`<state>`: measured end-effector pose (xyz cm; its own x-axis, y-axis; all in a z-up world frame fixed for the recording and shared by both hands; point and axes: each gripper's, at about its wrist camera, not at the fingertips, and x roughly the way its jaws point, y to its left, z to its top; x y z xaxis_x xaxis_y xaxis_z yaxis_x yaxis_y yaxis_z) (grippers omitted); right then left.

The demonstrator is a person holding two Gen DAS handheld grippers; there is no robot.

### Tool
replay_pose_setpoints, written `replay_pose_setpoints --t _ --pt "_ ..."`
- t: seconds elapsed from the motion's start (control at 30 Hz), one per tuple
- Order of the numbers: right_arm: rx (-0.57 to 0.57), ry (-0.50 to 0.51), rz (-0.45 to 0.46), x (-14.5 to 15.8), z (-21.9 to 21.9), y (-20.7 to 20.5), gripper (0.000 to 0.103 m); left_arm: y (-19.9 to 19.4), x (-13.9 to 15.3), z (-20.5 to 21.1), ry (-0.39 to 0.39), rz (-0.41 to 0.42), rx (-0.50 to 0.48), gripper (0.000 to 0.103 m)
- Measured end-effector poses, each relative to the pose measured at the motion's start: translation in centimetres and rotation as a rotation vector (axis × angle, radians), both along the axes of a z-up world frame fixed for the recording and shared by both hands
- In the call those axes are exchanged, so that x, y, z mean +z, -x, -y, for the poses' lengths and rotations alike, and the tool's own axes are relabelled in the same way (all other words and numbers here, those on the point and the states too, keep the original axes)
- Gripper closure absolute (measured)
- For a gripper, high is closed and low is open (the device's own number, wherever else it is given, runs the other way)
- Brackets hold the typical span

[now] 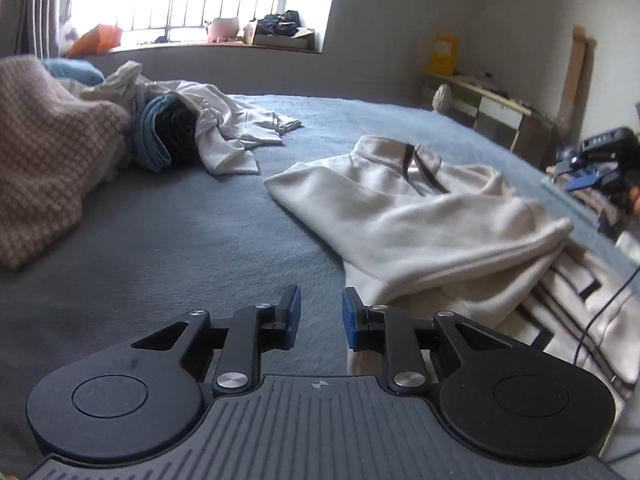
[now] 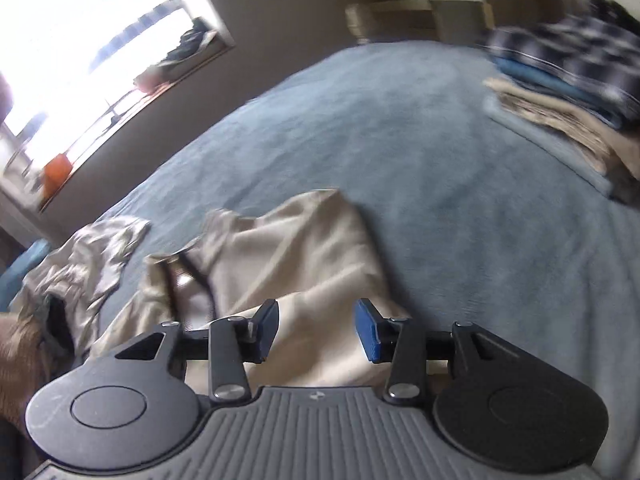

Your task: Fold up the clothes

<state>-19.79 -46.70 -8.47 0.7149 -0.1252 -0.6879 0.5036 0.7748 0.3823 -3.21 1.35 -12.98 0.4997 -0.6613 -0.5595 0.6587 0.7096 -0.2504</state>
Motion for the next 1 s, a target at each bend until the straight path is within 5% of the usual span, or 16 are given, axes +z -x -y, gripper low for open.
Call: replay_pose_setpoints --t 0.2,0.4,0.5,0.63,0.9,1.0 --pt "0.437 0.077 -0.017 1.9 -12.2 -10.3 0.058 -5.3 -2.1 2.2 0.203 -0.257 0.049 0.066" --pt "0.725 0.171 -0.044 2.6 -23.3 -18.7 0.056 -9.0 -6.3 1.8 0.335 -0.486 0.120 0.065" --pt "0.818 0.235 -0.091 1.3 -27.0 -22.0 0.056 -9.6 -7.4 1.4 0.404 -0.520 0.124 0.065" --pt "0.839 0.247 -0.156 -2.0 -27.5 -25.7 0.056 -10.9 -8.3 1.3 0.462 -0.544 0.119 0.065" --pt "0.856 0.042 -0.222 -5.9 -23.2 -28.5 0.052 -13.4 -8.9 2.2 0.498 -0.555 0.070 0.066" --pt "0.931 0.056 -0.184 -5.5 -23.3 -27.3 0.091 -13.6 -8.9 2.4 0.502 -0.548 0.054 0.066"
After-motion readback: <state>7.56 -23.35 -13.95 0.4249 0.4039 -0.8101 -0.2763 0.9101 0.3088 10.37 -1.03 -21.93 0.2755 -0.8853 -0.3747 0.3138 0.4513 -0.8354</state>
